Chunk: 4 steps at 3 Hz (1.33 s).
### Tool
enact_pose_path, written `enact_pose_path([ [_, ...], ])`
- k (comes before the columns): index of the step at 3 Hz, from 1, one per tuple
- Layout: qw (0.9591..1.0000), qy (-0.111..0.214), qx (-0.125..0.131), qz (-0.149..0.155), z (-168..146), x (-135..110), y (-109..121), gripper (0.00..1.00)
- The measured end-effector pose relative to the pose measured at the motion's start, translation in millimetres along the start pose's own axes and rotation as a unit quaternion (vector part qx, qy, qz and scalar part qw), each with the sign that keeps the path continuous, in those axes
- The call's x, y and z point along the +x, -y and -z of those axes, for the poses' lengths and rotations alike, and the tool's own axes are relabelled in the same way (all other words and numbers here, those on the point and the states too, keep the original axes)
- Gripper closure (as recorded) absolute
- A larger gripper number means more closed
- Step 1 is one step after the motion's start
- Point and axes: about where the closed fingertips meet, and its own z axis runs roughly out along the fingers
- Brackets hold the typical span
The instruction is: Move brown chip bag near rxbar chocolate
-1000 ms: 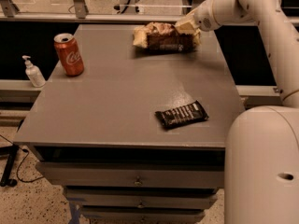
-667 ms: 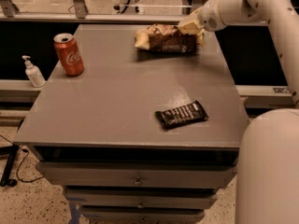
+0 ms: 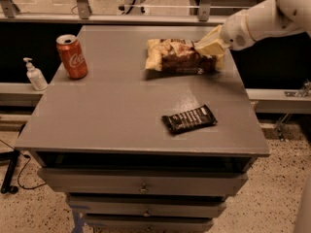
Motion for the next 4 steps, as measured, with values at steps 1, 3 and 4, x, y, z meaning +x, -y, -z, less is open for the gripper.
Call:
enact_pose_path([
  [1,0.9992,-0.026,-0.031,0.0,26,24,-51,1.0],
  [3,0.9965,-0.048,-0.067,0.008,79,25,-123,1.0],
  [4,0.9947,-0.054,-0.086,0.016,86,16,-142,0.84],
])
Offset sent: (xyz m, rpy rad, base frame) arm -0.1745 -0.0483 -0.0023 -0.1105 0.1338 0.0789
